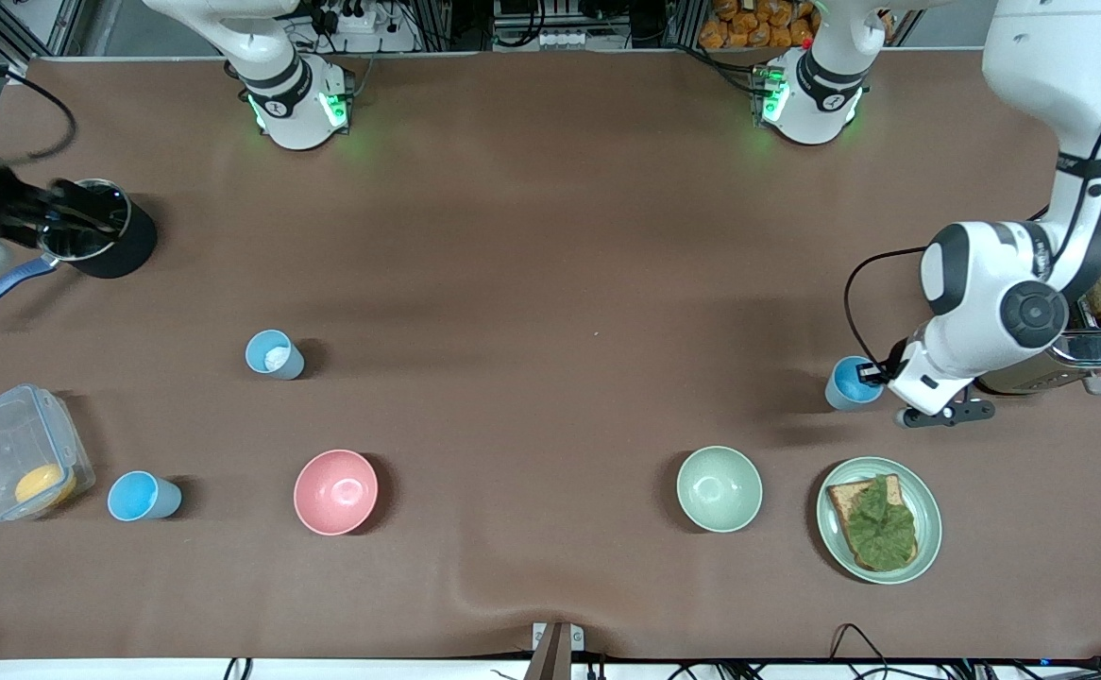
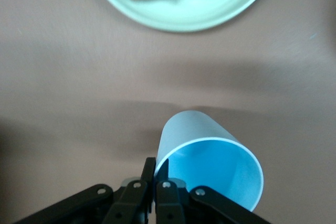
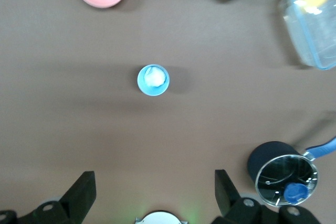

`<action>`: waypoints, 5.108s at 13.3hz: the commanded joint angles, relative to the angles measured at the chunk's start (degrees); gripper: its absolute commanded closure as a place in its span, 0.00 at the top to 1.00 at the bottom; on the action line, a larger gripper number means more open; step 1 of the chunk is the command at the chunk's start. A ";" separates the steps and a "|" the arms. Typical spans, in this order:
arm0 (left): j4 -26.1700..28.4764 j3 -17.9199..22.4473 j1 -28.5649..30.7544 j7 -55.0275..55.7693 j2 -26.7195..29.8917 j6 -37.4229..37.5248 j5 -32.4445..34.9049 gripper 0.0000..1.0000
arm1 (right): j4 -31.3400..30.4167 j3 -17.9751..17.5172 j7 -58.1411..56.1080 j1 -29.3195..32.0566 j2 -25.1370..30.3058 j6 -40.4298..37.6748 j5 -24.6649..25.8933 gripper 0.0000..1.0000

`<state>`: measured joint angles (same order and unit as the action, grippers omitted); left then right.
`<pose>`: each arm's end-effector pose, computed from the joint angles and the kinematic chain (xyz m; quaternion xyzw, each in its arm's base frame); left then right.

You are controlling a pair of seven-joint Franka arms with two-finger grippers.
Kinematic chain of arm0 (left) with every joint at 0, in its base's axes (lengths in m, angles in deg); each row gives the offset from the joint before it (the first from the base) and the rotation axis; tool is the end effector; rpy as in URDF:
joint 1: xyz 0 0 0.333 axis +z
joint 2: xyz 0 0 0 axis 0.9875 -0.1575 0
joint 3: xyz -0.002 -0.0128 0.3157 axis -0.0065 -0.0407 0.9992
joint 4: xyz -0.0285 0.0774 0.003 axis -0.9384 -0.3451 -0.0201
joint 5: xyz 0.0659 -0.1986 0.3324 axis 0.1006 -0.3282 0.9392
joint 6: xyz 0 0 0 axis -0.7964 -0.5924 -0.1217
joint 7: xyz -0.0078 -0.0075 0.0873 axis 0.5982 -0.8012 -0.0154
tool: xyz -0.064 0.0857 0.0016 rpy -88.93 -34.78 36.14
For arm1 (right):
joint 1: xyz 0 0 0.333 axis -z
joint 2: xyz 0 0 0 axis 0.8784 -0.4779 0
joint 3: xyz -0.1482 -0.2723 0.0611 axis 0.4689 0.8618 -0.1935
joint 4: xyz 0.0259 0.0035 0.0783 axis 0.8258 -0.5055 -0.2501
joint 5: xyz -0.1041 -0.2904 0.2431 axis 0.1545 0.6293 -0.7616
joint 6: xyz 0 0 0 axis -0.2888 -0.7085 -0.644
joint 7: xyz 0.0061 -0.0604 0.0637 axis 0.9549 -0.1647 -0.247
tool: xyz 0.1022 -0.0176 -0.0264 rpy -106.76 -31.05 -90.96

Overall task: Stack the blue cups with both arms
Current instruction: 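Reach the right gripper to the blue cup near the saucepan, then close the right gripper around the blue cup's rim, then lift both blue cups and carry them toward the table center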

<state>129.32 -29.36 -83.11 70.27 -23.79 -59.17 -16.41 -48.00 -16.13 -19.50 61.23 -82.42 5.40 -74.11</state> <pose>0.6148 -0.0239 0.2875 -0.9989 -0.0448 0.0132 0.0074 0.5566 0.0158 0.5922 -0.9953 -0.0427 0.0865 0.0056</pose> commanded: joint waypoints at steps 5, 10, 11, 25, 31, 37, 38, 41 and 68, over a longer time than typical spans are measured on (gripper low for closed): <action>-6.30 -1.94 -0.38 -0.85 1.75 6.56 0.32 0.00 | -15.07 0.57 1.11 -1.18 1.63 13.34 0.58 1.00; -13.15 -2.20 -2.57 0.03 -0.36 14.02 0.49 0.00 | -28.97 0.66 1.02 -0.66 0.95 32.40 0.58 1.00; -13.59 -2.29 -2.58 0.03 -0.19 14.55 0.58 0.00 | -31.26 0.66 0.94 -0.39 0.33 36.01 0.58 1.00; -16.50 -2.82 -7.32 5.12 -0.36 17.72 0.32 0.00 | -34.79 0.66 -1.18 1.28 -13.65 56.09 0.58 1.00; -16.32 -2.82 -7.94 6.27 -0.36 17.72 0.49 0.00 | -35.06 0.48 -1.00 1.45 -15.58 56.09 0.32 0.67; -16.15 -2.82 -7.94 6.62 -0.45 17.72 0.49 0.00 | -34.88 0.31 -0.56 1.11 -16.02 54.42 -0.82 0.00; -16.23 -2.82 -7.94 6.62 -0.45 17.72 0.58 0.00 | -34.71 0.22 -0.39 1.02 -15.85 53.55 -1.17 0.00; -16.15 -2.82 -7.94 6.54 -0.45 17.72 0.49 0.00 | -30.78 0.04 -0.21 -1.26 -13.30 44.96 -4.16 0.00; -15.97 -5.98 -13.11 23.12 -0.54 17.81 0.23 0.00 | -10.27 -0.05 67.99 -44.08 -30.88 55.12 -3.55 0.78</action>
<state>114.25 -35.28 -94.62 89.48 -24.26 -42.42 -16.41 -59.71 -16.73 46.56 17.48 -112.96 61.03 -78.93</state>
